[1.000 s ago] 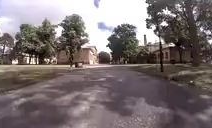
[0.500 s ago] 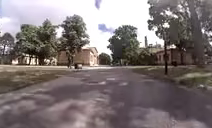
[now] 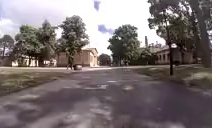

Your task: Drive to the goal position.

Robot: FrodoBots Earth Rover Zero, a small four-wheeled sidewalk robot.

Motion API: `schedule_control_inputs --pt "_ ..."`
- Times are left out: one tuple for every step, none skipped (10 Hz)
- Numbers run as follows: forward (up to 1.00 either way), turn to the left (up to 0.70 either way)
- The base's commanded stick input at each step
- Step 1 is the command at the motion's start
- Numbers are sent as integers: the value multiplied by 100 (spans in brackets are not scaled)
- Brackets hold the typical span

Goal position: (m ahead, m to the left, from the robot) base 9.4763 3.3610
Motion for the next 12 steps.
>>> schedule_control_inputs --pt "70 -27" --pt "70 -20" --pt "70 -2" --pt "70 0" --pt "70 0" --pt "70 0" --pt "70 0" --pt "70 0" --pt "70 0" --pt "70 0" --pt "70 0" --pt "70 0"
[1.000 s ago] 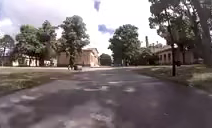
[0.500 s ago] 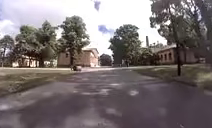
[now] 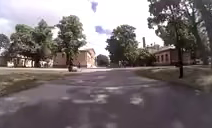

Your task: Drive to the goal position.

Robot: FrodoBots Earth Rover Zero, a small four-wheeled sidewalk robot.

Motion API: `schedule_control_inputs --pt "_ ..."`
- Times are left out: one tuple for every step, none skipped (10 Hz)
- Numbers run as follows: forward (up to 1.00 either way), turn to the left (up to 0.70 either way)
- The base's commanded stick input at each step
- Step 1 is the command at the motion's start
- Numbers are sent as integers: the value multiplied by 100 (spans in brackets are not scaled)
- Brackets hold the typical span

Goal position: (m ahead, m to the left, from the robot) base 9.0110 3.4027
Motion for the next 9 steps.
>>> schedule_control_inputs --pt "70 0" --pt "70 0" --pt "70 0" --pt "70 0" --pt "70 0" --pt "70 0" --pt "70 0" --pt "70 0" --pt "70 0"
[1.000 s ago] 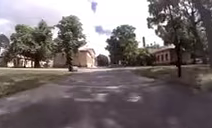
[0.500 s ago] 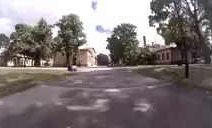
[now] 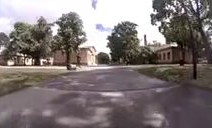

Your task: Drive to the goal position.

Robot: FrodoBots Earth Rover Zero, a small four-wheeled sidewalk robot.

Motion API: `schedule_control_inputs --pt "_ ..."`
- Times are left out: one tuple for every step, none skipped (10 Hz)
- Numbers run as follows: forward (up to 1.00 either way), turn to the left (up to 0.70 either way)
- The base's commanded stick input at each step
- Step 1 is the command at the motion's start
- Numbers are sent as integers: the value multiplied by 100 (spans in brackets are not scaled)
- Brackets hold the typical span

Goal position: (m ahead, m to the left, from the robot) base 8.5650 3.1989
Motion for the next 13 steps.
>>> schedule_control_inputs --pt "70 0" --pt "70 0" --pt "70 0" --pt "70 0" --pt "70 0" --pt "70 0" --pt "70 0" --pt "70 0" --pt "70 0" --pt "70 0" --pt "70 0" --pt "70 0" --pt "70 0"
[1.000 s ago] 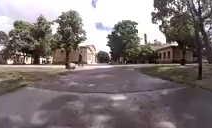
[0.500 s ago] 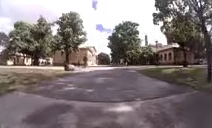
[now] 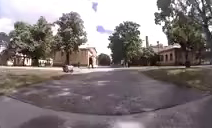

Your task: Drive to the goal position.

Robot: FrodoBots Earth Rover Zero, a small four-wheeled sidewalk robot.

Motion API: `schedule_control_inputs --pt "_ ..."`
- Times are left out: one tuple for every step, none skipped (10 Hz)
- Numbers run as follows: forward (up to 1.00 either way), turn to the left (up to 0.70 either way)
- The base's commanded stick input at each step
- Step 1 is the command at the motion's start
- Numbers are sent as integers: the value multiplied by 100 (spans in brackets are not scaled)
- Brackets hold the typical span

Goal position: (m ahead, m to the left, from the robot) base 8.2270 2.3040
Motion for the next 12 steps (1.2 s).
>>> schedule_control_inputs --pt "70 0" --pt "70 0" --pt "70 0" --pt "70 0" --pt "70 0" --pt "70 0" --pt "70 0" --pt "70 0" --pt "70 0" --pt "70 0" --pt "70 0" --pt "70 0"
